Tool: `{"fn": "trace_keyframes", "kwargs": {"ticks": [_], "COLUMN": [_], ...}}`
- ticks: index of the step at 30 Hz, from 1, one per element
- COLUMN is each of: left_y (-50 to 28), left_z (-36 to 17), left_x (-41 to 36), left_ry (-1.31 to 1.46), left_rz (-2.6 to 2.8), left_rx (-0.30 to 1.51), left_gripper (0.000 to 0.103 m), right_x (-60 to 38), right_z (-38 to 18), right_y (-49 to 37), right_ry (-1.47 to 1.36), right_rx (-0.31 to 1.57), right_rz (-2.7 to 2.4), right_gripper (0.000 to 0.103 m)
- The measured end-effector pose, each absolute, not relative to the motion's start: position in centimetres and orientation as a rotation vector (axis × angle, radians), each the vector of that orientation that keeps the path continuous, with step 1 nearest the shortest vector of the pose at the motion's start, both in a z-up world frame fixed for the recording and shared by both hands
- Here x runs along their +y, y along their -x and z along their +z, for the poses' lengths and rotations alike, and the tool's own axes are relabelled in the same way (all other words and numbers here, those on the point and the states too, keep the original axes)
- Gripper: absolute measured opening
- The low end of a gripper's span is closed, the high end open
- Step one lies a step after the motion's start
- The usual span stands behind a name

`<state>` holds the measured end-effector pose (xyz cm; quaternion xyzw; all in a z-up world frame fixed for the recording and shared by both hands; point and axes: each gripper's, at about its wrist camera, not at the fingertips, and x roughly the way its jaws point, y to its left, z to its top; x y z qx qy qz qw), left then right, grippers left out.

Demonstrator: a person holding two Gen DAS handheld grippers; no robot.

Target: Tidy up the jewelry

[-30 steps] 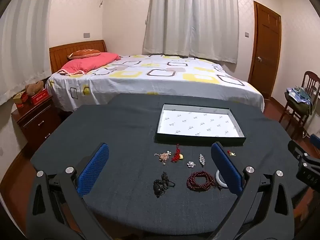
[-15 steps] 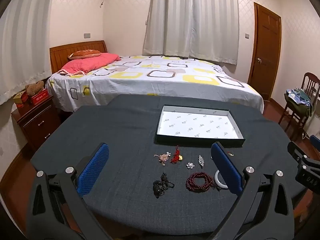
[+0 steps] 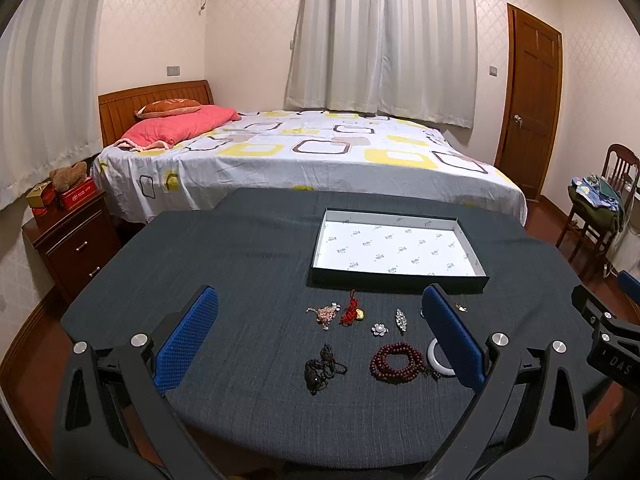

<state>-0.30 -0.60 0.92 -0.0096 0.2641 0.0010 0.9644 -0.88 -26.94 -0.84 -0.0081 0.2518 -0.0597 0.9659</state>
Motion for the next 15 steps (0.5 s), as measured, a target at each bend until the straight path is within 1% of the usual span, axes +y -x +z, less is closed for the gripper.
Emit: {"fn": "trace_keyframes", "kwargs": {"ticks": [15], "left_y": [0.47], "left_z": [0.23], "left_x": [-0.65], "left_ry": [0.015], "left_rz": [0.0], "left_rx": [0.534], "left_gripper": [0.1], "right_x": [-26.92], "right_z": [-0.87], "right_y": [1.02], "right_ry": [0.015], "right_rx": [0.511], "right_rz": [-0.122], "right_gripper": [0.097]}}
